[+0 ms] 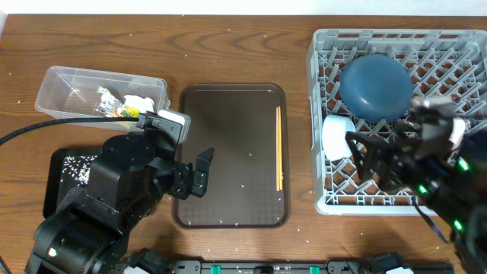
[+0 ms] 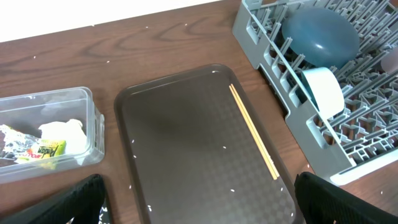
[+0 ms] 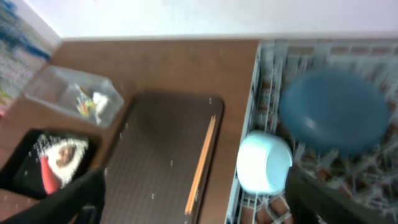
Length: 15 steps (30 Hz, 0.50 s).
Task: Sort waste into correct bins and load items into the dishwasher rack
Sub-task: 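Move the right gripper left over the chopsticks on the brown tray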
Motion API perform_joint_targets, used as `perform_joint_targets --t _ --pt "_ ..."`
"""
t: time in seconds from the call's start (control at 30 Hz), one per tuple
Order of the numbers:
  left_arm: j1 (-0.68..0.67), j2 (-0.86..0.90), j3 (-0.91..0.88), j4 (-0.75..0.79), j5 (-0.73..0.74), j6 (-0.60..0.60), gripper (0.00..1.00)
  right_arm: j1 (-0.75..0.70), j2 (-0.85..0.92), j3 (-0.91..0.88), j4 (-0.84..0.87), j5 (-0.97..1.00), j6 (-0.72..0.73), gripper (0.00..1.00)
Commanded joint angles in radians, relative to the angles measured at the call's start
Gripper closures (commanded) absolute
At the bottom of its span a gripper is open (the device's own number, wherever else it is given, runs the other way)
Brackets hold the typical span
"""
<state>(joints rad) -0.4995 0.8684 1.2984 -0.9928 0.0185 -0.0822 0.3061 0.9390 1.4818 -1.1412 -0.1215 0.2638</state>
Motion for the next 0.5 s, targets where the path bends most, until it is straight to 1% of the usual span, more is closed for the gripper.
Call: perform_joint_targets --t 0.0,0.07,0.1,0.2,0.27,0.33,0.47 --pt "0.000 0.001 0.013 -0.021 -0.073 -0.005 0.02 0.038 0.133 -0.012 -0.020 -0.015 0.059 0.21" --pt "0.000 -0.005 0.013 -0.056 -0.185 -0.012 0.02 0.077 0.219 -0.012 -0.021 -0.014 0.068 0.24" --pt "0.000 -0.013 0.013 -0.080 -0.273 -0.061 0.02 0.114 0.285 -0.012 -0.019 -0.013 0.086 0.25" --pt "0.000 -0.042 0.013 -0.134 -0.431 -0.219 0.02 0.192 0.435 -0.012 -0.003 0.028 0.119 0.30" --pt "0.000 -0.061 0.013 -0.166 -0.487 -0.289 0.02 0.238 0.541 -0.012 0.005 0.076 0.148 0.32" --pt "0.000 -0.081 0.013 -0.187 -0.515 -0.325 0.02 0.265 0.647 -0.012 0.010 0.101 0.169 0.33" --pt "0.000 -0.109 0.013 -0.217 -0.521 -0.323 0.02 0.274 0.841 -0.012 0.025 0.097 0.255 0.47"
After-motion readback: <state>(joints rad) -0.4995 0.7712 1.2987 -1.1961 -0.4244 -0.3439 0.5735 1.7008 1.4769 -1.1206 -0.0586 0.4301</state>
